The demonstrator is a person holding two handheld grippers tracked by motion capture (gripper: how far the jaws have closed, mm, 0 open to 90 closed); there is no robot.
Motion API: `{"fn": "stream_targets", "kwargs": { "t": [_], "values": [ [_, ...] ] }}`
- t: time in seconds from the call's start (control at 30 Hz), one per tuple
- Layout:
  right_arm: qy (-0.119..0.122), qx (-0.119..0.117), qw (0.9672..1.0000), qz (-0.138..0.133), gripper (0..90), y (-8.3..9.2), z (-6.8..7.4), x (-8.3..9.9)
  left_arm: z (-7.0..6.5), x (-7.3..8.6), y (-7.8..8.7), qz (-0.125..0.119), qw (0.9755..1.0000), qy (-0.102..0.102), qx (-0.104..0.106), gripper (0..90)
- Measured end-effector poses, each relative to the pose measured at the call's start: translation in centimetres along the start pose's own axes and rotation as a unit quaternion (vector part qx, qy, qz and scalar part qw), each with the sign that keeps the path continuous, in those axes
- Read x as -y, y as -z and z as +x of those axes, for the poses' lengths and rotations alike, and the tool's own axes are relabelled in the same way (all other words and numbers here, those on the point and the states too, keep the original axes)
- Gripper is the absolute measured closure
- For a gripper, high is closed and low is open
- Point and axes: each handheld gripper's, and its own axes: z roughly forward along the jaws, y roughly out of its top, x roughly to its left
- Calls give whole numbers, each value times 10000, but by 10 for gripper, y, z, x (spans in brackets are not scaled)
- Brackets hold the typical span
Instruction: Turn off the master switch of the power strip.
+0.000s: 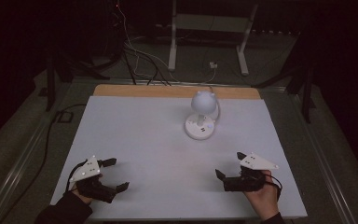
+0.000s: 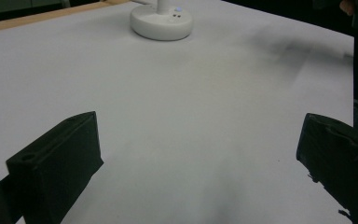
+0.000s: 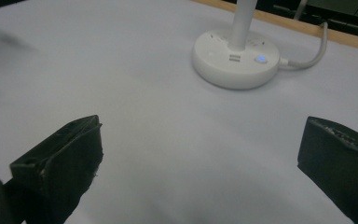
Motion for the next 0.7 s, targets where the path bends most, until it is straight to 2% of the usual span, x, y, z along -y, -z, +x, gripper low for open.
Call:
{"fn": "stream_targets", "kwargs": {
  "t": [0.23, 0.7],
  "values": [
    [-47, -8, 9999, -108, 0, -1, -3, -12, 0, 0, 0, -17, 10000, 9, -10, 4],
    [56, -49, 9996, -275, 0, -8, -10, -36, 0, 0, 0, -17, 10000, 0, -6, 4]
  ]
}}
